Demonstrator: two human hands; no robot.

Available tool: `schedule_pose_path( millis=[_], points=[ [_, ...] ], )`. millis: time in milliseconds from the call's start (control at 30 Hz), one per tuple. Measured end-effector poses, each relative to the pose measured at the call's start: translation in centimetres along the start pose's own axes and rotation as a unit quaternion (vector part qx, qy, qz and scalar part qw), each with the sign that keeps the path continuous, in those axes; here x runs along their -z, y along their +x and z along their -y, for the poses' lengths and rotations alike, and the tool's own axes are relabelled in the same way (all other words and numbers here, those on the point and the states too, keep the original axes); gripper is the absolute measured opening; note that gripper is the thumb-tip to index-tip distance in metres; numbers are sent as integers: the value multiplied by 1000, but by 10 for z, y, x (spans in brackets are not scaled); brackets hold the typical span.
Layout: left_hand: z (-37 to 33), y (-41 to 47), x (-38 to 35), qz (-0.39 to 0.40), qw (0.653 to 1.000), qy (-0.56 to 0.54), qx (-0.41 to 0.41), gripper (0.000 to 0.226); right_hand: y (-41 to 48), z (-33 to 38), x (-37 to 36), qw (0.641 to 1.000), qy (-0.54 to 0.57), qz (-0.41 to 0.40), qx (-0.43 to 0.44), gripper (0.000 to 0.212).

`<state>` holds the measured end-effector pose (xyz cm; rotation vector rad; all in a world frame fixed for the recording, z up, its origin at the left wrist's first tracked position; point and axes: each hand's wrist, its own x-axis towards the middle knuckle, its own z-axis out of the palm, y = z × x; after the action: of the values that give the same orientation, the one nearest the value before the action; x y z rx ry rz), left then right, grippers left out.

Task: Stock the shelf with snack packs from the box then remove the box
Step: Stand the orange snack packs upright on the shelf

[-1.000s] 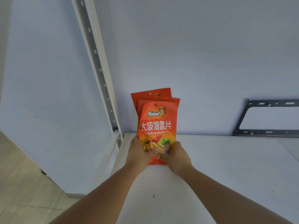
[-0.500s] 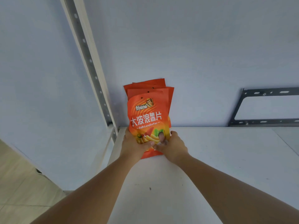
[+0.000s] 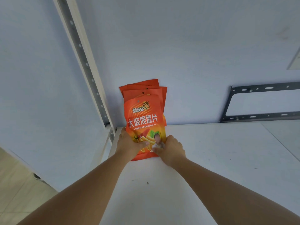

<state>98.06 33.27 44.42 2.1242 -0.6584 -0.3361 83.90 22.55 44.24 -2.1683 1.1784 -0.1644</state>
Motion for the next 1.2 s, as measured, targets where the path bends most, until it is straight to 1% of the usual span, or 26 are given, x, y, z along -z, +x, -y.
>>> schedule_pose_path(
  millis=[67, 167, 267, 333, 367, 433, 500, 600, 700, 800, 933, 1033, 1133, 1200],
  points=[
    [-1, -2, 2, 5, 1000, 2, 2, 109, -5, 0, -1, 999, -33, 0, -2, 46],
    [2, -4, 4, 19, 1000, 10, 3, 105, -11, 1, 0, 999, -36, -2, -10, 50],
    [8, -1, 7, 12, 1000, 15, 13, 120, -17, 3, 3, 999, -34, -1, -14, 56],
    [21, 9, 4, 12, 1000, 15, 14, 121, -20, 4, 7, 999, -38, -9, -11, 58],
    [15, 5, 8, 8, 1000, 18, 11, 121, -22, 4, 9, 999, -39, -15, -9, 60],
    [10, 1, 11, 5, 1000, 19, 5, 118, -25, 5, 13, 999, -38, -22, -6, 65],
    [1, -8, 15, -3, 1000, 28, 7, 109, -28, 5, 19, 1000, -26, -16, -3, 69],
    [-20, -25, 24, -57, 995, 85, 7, 108, -37, 3, 31, 1000, 0, -11, 13, 77],
    [-38, -35, 34, -75, 983, 152, -68, 95, -50, -2, 53, 998, 16, -13, 51, 81],
    [-61, -45, 42, -50, 971, 196, -132, 83, -63, -13, 88, 995, -3, -13, 100, 73],
    [-109, -64, 30, 12, 965, 182, -186, 62, -86, -48, 144, 993, -8, -33, 110, 62],
    [-148, -91, -8, 77, 960, 173, -208, 53, -113, -95, 190, 993, -8, -63, 95, 61],
    [-190, -131, -62, 141, 937, 200, -249, 50, -153, -155, 240, 994, -14, -82, 72, 64],
    [-220, -164, -101, 179, 923, 197, -277, 50, -184, -199, 272, 994, -20, -95, 57, 65]
  ],
)
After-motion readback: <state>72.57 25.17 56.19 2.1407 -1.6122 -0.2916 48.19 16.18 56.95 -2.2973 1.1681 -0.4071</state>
